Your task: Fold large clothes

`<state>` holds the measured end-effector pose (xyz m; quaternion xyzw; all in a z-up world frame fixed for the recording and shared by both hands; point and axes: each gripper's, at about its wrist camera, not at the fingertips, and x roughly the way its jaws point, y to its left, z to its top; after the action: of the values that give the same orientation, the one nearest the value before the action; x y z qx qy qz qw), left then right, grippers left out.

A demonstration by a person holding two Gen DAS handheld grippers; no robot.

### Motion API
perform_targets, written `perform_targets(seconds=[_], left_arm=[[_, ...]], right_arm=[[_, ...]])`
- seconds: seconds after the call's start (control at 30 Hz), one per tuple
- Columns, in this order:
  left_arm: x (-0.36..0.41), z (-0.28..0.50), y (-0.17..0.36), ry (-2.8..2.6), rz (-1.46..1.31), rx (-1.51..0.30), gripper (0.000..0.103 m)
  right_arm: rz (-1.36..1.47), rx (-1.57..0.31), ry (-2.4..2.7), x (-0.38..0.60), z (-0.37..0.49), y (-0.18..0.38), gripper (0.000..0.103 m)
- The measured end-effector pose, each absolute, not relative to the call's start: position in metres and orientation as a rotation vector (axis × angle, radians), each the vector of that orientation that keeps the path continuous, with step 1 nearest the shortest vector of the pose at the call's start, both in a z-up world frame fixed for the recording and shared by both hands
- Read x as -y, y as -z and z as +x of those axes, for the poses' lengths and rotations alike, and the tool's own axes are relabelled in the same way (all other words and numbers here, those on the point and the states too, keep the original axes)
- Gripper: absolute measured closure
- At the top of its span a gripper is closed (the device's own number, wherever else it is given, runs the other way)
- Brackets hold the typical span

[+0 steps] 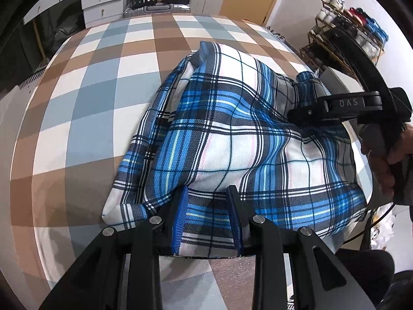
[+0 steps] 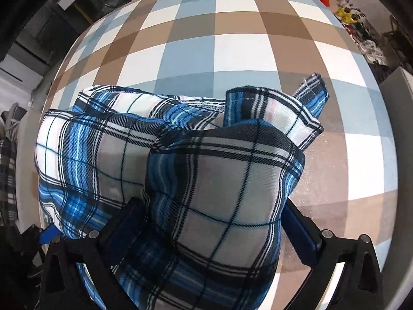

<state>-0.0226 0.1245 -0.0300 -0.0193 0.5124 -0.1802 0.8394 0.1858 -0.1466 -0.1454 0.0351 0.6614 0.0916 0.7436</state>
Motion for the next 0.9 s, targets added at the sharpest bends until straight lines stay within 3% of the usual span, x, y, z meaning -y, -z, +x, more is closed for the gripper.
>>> perform_targets(seconds=[0.23,0.47,0.53,0.57,0.6,0.9], left_arm=[[-0.123,-0.026,0.026,0.396,0.003,-1.069,0.078],[-0.139,-0.040,-0.012,0.465,-0.013,-0.932,0.077],[-0.146,-0.035,-0.024,0.468,-0.052,-0.900,0.051],[-0.148,-0.030,-0.028,0.460,-0.059,-0.895,0.027],[-0.149,-0.024,-0.031,0.452,-0.060,-0.887,0.023],[-0.132,0.028,0.008,0.391,0.084,-1.123,0.023]], right_arm=[[0.190,-1.370,-0.290,0.175,0.170,0.135,0.000],[0.749,-1.106,-0.441,0.256,0.091,0.111,0.000],[0.770,-1.084,-0.438,0.256,0.071,0.112,0.000],[0.761,-1.086,-0.431,0.253,0.062,0.114,0.000],[0.751,-1.089,-0.419,0.250,0.055,0.118,0.000],[0.661,-1.166,-0.421,0.240,0.055,0.126,0.000]])
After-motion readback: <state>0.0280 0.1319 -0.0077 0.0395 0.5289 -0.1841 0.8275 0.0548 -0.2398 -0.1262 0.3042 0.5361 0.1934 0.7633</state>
